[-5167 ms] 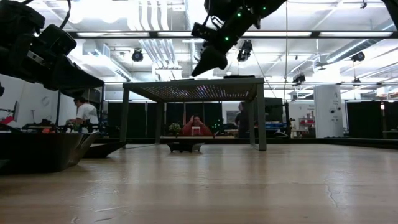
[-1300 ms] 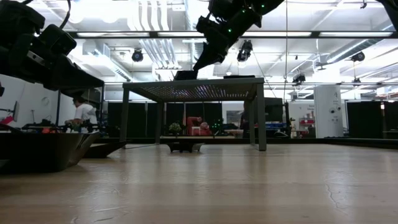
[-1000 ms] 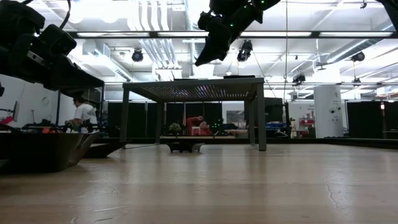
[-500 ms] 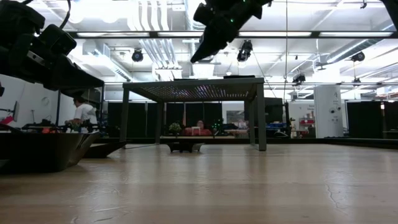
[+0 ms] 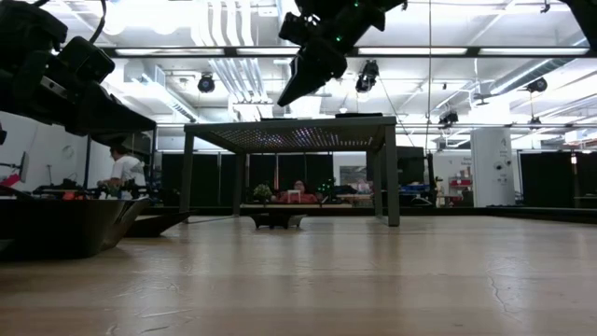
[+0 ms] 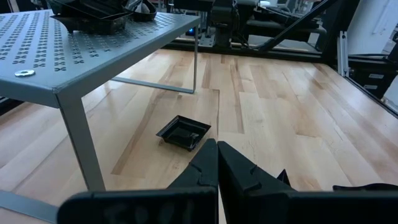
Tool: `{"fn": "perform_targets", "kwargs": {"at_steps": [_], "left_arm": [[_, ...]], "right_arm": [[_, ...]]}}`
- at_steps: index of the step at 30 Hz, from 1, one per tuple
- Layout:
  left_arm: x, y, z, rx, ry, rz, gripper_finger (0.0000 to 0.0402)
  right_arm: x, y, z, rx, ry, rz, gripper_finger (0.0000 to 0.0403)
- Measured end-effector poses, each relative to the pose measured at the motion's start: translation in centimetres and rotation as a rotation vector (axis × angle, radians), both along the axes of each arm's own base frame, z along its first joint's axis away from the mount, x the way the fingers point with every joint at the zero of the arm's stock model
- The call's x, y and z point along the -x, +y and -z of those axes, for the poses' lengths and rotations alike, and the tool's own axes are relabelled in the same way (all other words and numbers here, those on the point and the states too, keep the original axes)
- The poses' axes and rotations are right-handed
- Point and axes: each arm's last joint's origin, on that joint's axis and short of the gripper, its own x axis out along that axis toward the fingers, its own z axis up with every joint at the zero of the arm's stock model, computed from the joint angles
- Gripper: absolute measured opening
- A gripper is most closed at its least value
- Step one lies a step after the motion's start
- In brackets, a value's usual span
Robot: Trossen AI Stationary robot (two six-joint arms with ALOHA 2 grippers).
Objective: Pick & Place Mini shaped plates
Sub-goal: Stack the black square plate on top of the other black square plate on the shelf
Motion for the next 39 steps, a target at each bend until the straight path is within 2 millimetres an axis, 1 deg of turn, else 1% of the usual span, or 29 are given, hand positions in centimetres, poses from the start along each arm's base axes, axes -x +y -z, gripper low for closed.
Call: {"fn": "perform_targets", "kwargs": {"at_steps": [3,9,19,23,26,34,39], "left_arm": [[0.0,0.0,0.0,0.0,0.0,0.0,0.0],[0.0,0.0,0.0,0.0,0.0,0.0,0.0],[0.0,0.0,0.0,0.0,0.0,0.0,0.0],[0.0,0.0,0.0,0.0,0.0,0.0,0.0],[0.0,0.0,0.0,0.0,0.0,0.0,0.0],[0.0,0.0,0.0,0.0,0.0,0.0,0.0],[0.0,0.0,0.0,0.0,0.0,0.0,0.0]], "right_arm": [[-0.1,0.3,0.1,-0.002,0.003,-0.007,0.0121],[-0.4,0.6,1.2,0.003,0.026,-0.022,0.0113],[-0.6,0.5,1.3,0.012,-0.01,-0.022,0.0091],[-0.5,0.5,1.9,0.048,0.005,-0.012,0.0083],[-0.6,0.4,1.9,0.062,-0.002,0.001,0.0078],[-0.6,0.4,2.0,0.071,-0.001,-0.007,0.0068],[-0.7,0.4,1.8,0.081,-0.018,-0.012,0.0069]]}}
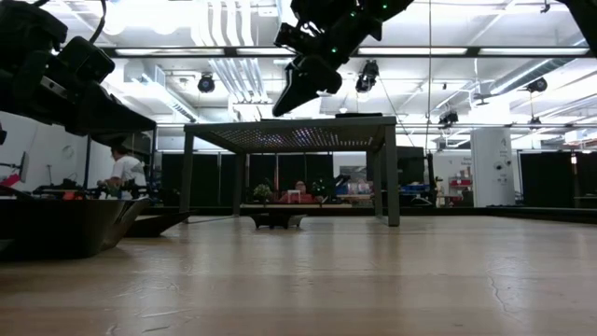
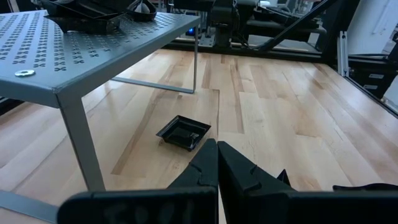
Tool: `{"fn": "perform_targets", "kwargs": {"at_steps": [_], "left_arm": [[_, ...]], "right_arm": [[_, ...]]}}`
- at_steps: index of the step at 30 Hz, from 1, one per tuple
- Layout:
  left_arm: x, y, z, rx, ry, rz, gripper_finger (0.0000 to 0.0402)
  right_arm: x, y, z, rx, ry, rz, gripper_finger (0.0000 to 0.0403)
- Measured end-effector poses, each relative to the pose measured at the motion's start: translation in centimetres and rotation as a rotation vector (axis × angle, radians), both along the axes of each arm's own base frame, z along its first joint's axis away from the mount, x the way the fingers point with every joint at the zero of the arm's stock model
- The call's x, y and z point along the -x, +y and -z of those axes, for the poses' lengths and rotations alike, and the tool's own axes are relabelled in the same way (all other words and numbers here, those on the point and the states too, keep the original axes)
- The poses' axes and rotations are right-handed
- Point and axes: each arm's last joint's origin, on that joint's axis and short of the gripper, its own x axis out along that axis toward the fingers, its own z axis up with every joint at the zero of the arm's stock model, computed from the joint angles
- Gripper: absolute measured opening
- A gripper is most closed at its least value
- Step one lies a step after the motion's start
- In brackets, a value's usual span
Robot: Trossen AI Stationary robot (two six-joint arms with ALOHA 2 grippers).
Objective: Pick & Place Mini shaped plates
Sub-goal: Stack the black square plate on top of the other black square plate on the shelf
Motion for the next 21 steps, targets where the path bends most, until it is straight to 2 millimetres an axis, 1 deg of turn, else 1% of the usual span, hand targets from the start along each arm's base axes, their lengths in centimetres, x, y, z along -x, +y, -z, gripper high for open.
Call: {"fn": "perform_targets", "kwargs": {"at_steps": [7,21], "left_arm": [[0.0,0.0,0.01,0.0,0.0,0.0,0.0],[0.0,0.0,-0.01,0.0,-0.001,0.0,0.0]], "right_arm": [[-0.06,-0.05,0.25,0.002,0.004,-0.002,0.0075],[-0.05,-0.26,0.27,0.027,0.004,0.016,0.0059]]}}
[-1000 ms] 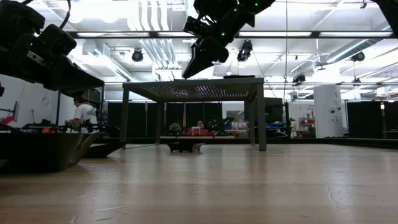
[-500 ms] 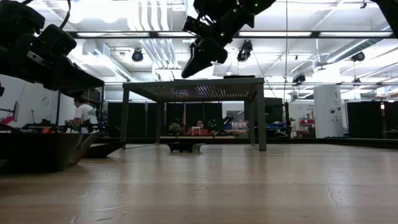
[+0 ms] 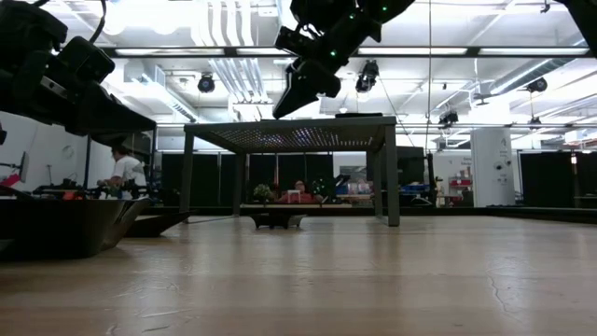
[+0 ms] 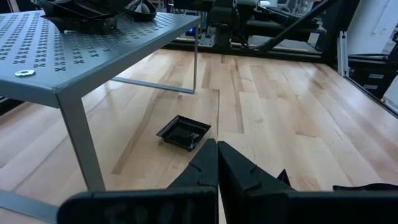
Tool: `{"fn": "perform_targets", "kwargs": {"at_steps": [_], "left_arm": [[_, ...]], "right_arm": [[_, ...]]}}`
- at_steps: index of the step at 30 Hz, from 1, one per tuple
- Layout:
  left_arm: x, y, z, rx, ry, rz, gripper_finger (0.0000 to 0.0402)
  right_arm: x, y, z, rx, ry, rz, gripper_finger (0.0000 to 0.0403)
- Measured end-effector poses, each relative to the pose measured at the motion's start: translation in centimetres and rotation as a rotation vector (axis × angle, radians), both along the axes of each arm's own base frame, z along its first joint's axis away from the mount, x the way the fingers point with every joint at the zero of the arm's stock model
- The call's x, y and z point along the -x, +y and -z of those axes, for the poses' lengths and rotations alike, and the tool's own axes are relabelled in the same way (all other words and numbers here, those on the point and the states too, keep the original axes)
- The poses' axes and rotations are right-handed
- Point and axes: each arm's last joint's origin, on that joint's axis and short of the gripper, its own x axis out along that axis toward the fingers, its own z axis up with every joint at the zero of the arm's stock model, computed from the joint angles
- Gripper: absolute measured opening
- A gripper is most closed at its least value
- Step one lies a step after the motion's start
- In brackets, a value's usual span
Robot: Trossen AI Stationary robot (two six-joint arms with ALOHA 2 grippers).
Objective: Pick & Place Mini shaped plates
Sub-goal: Stack the black square plate on top of the other black square plate on the shelf
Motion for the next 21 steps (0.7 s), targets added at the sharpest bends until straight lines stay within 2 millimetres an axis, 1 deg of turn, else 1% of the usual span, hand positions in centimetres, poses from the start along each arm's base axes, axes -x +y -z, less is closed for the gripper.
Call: {"fn": "perform_targets", "kwargs": {"at_steps": [17,19,21], "left_arm": [[0.0,0.0,0.0,0.0,0.0,0.0,0.0],[0.0,0.0,0.0,0.0,0.0,0.0,0.0],[0.0,0.0,0.0,0.0,0.0,0.0,0.0]], "right_arm": [[0.13,-0.2,0.16,0.014,0.014,0.023,0.0059],[0.13,-0.2,0.18,0.011,0.015,0.025,0.0054],[0.13,-0.18,0.18,0.009,0.015,0.026,0.0039]]}}
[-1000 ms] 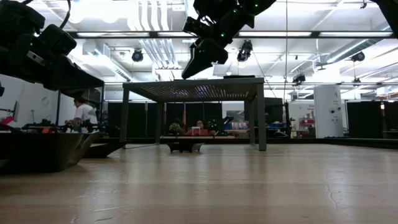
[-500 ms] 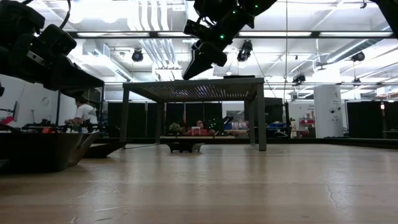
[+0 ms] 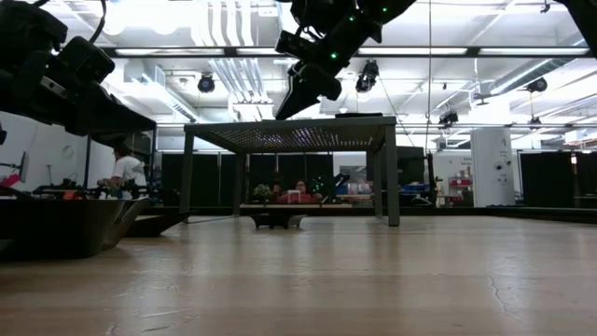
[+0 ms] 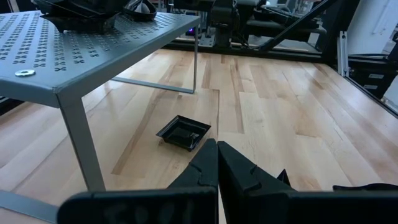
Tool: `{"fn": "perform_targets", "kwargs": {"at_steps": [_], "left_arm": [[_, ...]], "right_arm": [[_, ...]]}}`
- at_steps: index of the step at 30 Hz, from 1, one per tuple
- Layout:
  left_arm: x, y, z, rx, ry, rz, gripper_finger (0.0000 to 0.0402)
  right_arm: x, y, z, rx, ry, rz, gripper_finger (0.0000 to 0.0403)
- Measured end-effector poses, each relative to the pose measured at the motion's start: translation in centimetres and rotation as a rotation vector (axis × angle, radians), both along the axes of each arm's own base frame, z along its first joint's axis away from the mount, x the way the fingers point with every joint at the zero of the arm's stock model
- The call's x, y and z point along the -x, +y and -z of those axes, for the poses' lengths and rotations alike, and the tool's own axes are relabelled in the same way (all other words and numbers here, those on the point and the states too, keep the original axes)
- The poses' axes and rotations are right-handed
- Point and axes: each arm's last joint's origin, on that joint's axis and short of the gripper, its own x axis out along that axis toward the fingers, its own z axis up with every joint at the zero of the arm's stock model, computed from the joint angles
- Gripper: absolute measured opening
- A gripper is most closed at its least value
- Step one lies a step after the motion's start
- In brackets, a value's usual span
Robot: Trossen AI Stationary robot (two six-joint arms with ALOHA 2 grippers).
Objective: Pick & Place Mini shaped plates
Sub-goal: Stack the black square plate on top of the other black square plate on the shelf
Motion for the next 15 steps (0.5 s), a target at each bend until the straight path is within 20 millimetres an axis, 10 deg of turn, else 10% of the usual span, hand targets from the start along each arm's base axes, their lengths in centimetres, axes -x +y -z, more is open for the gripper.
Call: {"fn": "perform_targets", "kwargs": {"at_steps": [15], "left_arm": [[0.0,0.0,0.0,0.0,0.0,0.0,0.0]], "right_arm": [[0.06,0.08,-0.07,0.001,0.012,0.024,0.0008]]}}
